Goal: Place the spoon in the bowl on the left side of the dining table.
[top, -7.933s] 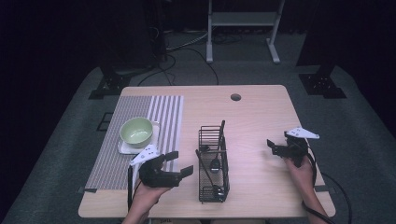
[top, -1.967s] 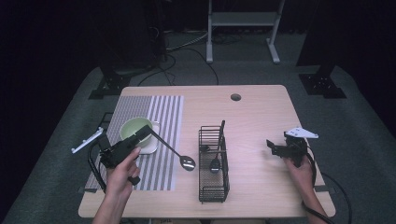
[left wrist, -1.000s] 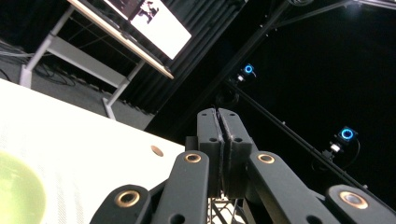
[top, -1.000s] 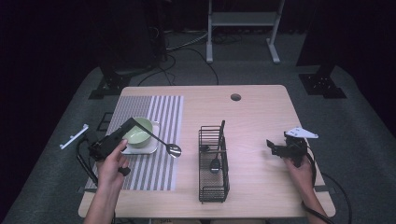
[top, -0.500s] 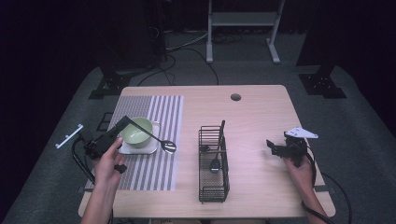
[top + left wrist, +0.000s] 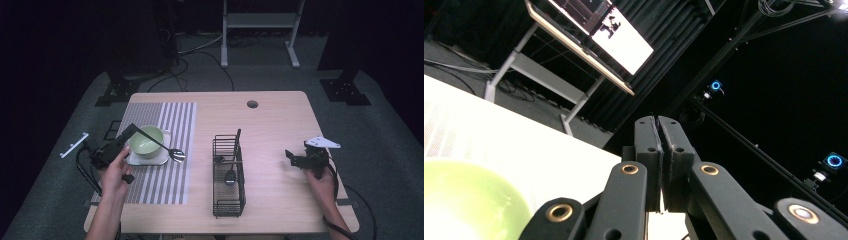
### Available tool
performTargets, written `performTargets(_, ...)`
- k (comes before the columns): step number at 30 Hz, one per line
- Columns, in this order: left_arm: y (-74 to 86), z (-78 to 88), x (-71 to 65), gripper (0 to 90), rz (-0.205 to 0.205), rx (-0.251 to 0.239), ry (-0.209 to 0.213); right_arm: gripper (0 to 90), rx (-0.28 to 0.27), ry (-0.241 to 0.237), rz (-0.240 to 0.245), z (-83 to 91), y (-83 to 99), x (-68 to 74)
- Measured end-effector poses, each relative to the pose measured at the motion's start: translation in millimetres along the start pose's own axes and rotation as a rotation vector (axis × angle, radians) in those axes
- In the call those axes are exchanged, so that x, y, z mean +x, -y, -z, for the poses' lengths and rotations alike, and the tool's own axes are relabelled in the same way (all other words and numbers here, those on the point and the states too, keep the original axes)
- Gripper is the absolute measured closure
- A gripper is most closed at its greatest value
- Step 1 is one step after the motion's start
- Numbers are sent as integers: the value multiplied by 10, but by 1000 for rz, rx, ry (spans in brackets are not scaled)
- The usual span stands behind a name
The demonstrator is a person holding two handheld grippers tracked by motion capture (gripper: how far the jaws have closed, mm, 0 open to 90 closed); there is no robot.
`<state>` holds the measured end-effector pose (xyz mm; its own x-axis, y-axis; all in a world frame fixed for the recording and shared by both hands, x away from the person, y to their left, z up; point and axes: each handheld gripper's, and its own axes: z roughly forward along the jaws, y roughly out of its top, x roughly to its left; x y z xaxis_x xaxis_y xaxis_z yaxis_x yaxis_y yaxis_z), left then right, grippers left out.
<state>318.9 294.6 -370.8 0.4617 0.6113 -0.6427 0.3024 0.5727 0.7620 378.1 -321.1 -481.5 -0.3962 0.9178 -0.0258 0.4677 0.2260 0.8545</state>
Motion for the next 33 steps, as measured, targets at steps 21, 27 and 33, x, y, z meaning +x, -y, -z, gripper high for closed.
performTargets(21,-99,40,182,881,11,-33,-52,131,3,9,2,-3,-1,9)
performTargets(27,-132,72,250,881,18,-44,-82,131,2,9,1,-1,-1,6)
performTargets(33,-169,113,305,881,29,-70,-96,131,2,9,1,-1,-1,6)
